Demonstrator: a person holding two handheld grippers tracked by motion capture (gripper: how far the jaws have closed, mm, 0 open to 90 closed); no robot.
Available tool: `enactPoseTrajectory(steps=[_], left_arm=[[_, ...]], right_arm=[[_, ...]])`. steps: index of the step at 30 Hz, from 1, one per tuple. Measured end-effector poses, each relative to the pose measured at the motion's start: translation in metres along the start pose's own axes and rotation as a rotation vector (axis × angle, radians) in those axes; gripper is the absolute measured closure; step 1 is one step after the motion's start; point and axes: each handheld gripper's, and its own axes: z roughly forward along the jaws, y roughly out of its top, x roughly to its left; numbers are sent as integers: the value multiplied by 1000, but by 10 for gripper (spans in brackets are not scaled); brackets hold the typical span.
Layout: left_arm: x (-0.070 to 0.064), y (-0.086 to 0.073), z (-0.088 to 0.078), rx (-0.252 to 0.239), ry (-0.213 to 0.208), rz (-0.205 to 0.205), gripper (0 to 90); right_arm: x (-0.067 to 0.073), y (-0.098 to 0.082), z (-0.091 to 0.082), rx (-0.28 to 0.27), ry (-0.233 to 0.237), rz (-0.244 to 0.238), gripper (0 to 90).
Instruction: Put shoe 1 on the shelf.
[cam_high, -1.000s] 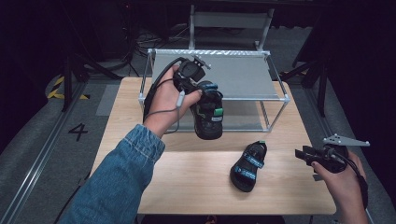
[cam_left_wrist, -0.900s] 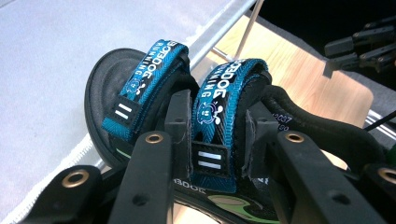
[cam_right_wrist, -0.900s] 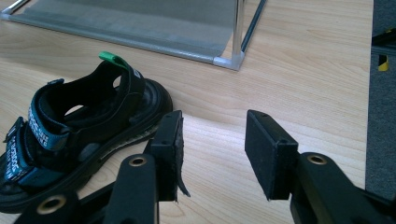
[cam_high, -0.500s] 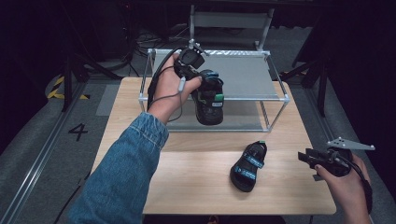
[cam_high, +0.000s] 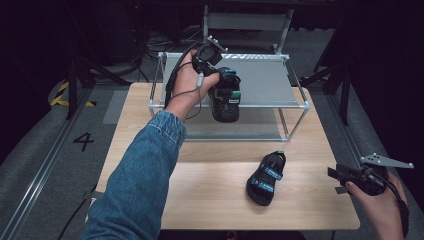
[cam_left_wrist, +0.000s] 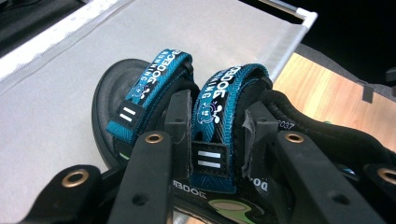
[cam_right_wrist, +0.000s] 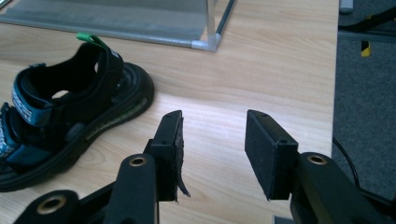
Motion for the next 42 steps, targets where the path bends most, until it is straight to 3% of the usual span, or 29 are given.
enactPoseTrajectory(steps=[6,14,20,28,33,36,39,42], left_arm=[[13,3,14,15,2,4,695],[20,5,27,26,-17,6,695],[24,7,31,34,-8,6,695],[30,3,32,45,15,-28,689],[28,4,30,28,32,-20,608],[26,4,26,8,47,-24,510],[20,3,20,5,88,-25,415],[13,1,10,-8,116,-23,381]], right_arm=[[-6,-7,-9,-9,-18,25,580],[-10,-11,-12,-7,-25,33,580],[-11,-11,-12,-7,-23,32,578],[-11,-11,-12,-10,-21,33,574],[-11,-11,-12,-9,-20,33,572],[-12,-12,-12,-9,-21,37,569],[-12,-11,-12,-10,-22,35,567],[-11,-11,-12,-10,-21,31,566]])
